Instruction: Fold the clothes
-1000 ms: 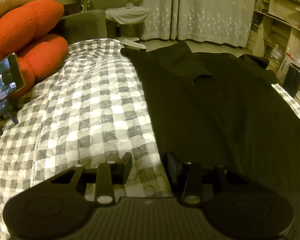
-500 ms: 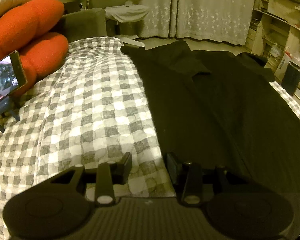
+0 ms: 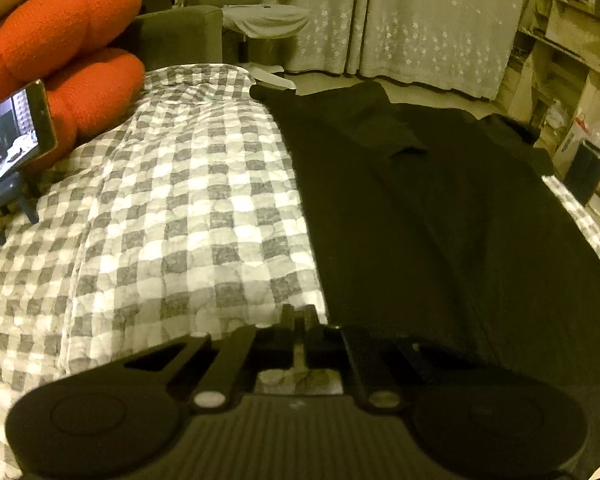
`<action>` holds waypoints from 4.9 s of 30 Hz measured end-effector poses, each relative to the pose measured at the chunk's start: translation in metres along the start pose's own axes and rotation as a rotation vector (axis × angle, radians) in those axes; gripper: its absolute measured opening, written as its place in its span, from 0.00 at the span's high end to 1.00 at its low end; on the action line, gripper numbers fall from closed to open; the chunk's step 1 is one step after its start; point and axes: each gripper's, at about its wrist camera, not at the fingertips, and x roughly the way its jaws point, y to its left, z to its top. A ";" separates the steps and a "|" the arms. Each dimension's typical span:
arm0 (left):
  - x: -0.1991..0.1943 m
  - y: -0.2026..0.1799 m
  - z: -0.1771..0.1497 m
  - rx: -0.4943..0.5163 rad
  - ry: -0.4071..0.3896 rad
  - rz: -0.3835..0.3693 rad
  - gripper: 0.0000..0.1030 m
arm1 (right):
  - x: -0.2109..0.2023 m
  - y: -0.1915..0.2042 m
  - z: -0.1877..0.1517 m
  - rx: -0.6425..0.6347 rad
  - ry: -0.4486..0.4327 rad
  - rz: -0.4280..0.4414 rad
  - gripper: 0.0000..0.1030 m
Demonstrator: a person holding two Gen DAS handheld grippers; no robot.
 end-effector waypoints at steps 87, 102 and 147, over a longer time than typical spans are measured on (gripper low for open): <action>0.005 -0.014 0.003 0.097 -0.007 0.056 0.96 | 0.033 0.001 -0.031 0.254 0.037 0.137 0.92; 0.001 -0.007 0.004 0.085 0.010 0.087 0.94 | 0.026 0.011 -0.029 0.164 0.060 0.242 0.95; -0.013 -0.060 -0.020 0.309 -0.020 -0.043 0.94 | -0.003 0.027 -0.002 -0.216 -0.161 -0.183 0.96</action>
